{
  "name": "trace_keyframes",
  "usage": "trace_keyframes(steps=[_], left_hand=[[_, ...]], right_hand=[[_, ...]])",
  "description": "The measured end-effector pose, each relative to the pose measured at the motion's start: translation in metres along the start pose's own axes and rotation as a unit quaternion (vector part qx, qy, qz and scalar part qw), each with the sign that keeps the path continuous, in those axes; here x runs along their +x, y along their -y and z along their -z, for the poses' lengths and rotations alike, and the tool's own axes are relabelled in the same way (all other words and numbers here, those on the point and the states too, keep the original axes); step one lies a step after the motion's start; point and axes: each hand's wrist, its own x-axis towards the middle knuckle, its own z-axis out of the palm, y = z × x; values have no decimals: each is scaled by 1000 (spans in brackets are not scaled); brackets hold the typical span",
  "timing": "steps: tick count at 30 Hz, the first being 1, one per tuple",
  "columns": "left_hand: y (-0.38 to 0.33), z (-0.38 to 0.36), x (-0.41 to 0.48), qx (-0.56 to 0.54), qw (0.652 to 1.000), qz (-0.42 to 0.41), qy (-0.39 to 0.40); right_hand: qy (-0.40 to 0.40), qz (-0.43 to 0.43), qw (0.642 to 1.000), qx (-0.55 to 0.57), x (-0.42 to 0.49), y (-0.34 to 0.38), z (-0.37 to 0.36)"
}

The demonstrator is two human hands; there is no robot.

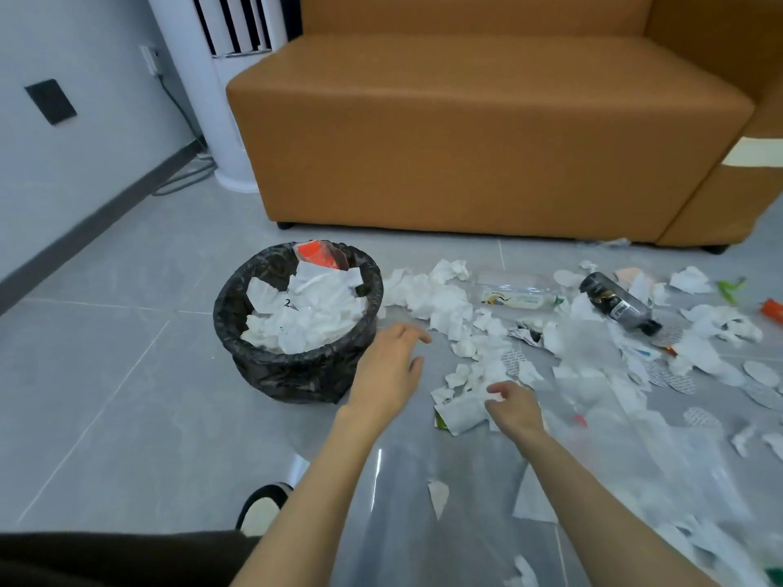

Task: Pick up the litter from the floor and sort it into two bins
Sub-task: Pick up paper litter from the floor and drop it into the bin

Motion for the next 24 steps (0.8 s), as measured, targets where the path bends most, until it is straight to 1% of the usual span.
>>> trace_keyframes(steps=[2, 5, 9, 13, 15, 18, 21, 24], left_hand=[[1, -25, -2, 3, 998, 15, 55], [10, -63, -11, 12, 986, 51, 158], [17, -108, -32, 39, 956, 86, 279], [19, -135, -52, 61, 928, 102, 352], [21, -145, -62, 64, 921, 100, 371], [26, -155, -73, 45, 928, 106, 355], [28, -159, -72, 33, 932, 116, 342], [26, -164, -69, 44, 932, 114, 341]], right_hand=[[30, -34, 995, -90, 0, -29, 1], [78, -67, 974, -201, -8, -63, 5], [61, -58, 961, -262, -17, -95, 8], [52, -20, 952, -300, -21, -106, 4], [47, -3, 948, -314, -24, -113, 0], [31, 42, 953, -298, -29, -122, -4], [44, 67, 962, -261, -29, -125, -5], [55, 84, 966, -238, -30, -127, -5]])
